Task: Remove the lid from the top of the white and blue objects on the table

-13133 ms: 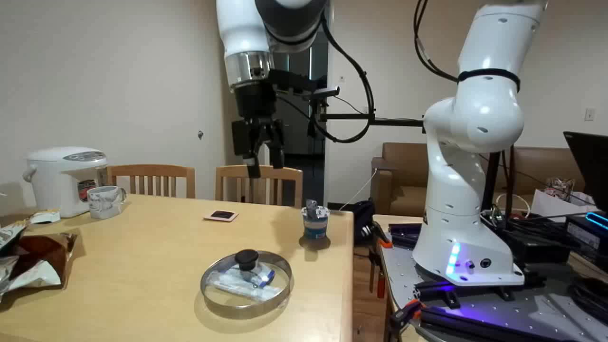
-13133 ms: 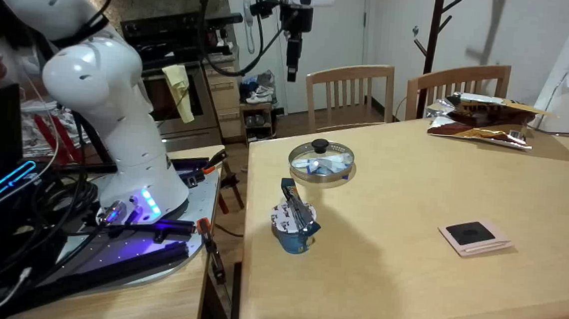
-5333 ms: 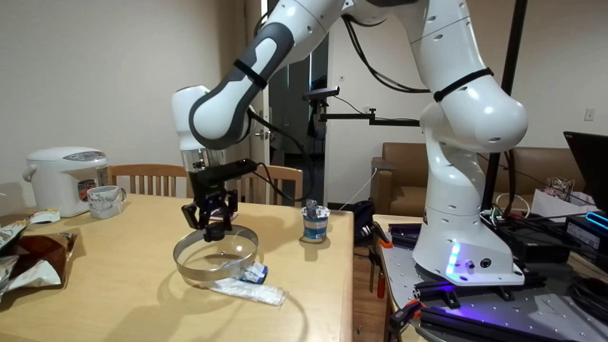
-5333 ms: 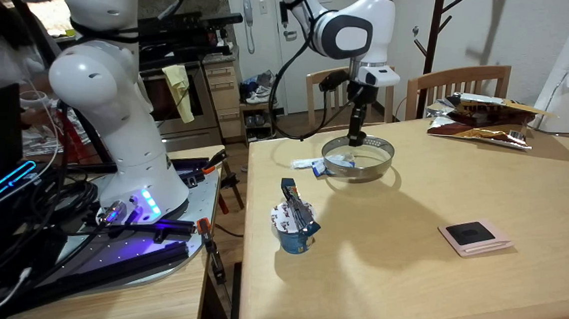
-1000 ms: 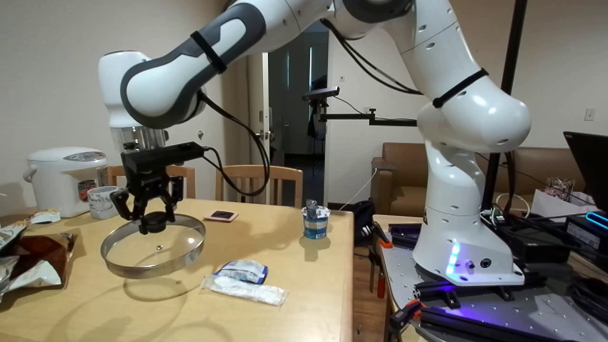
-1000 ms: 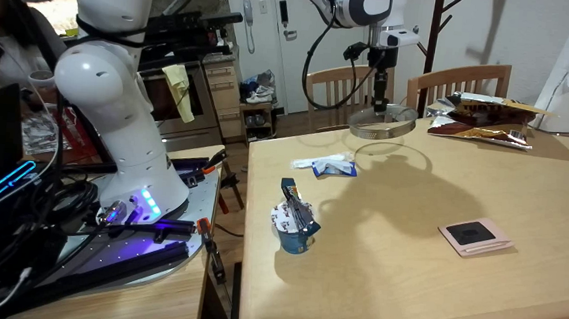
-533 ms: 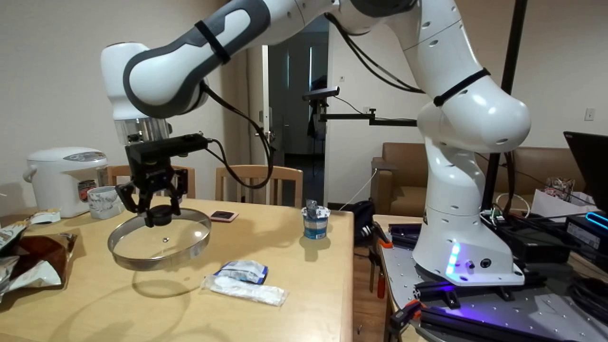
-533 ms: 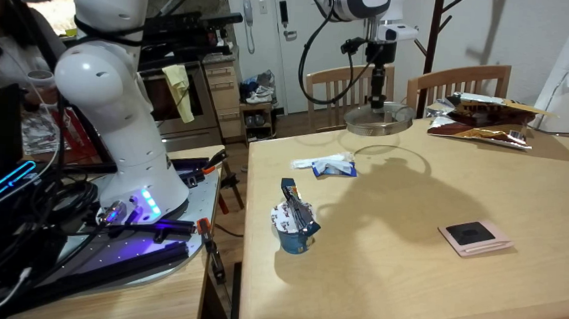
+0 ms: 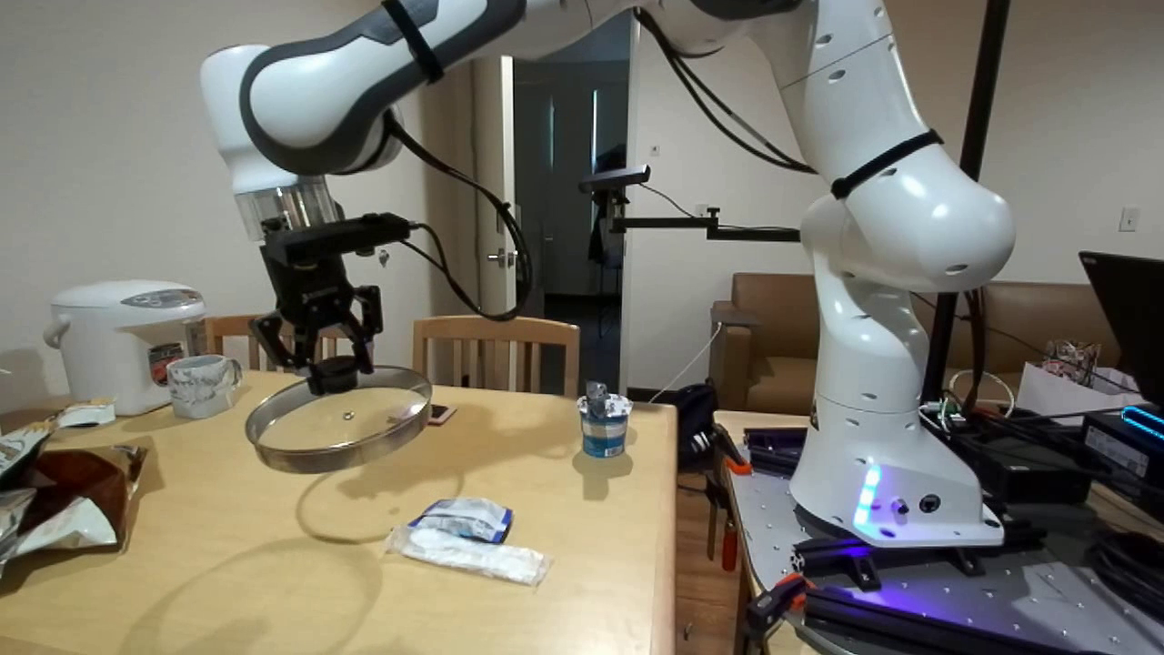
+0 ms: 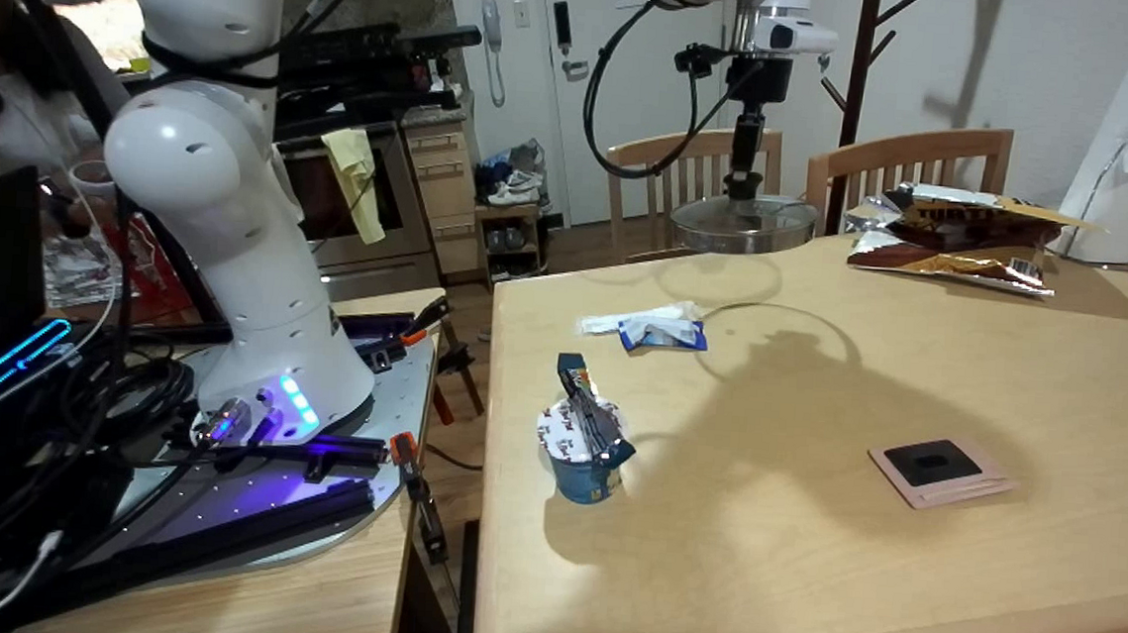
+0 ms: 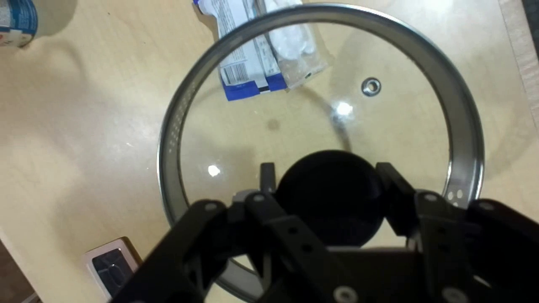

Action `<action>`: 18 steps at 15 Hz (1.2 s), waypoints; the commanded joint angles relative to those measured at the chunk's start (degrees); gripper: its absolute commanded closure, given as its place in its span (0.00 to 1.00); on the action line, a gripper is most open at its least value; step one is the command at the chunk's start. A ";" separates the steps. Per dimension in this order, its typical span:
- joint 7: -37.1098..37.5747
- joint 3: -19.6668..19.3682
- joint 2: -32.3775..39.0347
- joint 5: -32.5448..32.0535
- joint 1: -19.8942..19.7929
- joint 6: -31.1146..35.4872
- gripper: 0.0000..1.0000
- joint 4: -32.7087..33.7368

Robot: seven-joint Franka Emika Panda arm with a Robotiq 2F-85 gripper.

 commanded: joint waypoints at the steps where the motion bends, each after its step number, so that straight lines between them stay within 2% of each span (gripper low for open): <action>1: -2.24 1.09 -0.86 0.97 -2.00 -3.03 0.65 1.97; 9: -3.04 1.04 -0.34 1.69 -3.68 -2.42 0.65 1.77; 18: -6.13 1.60 0.91 3.10 -4.26 2.62 0.65 0.89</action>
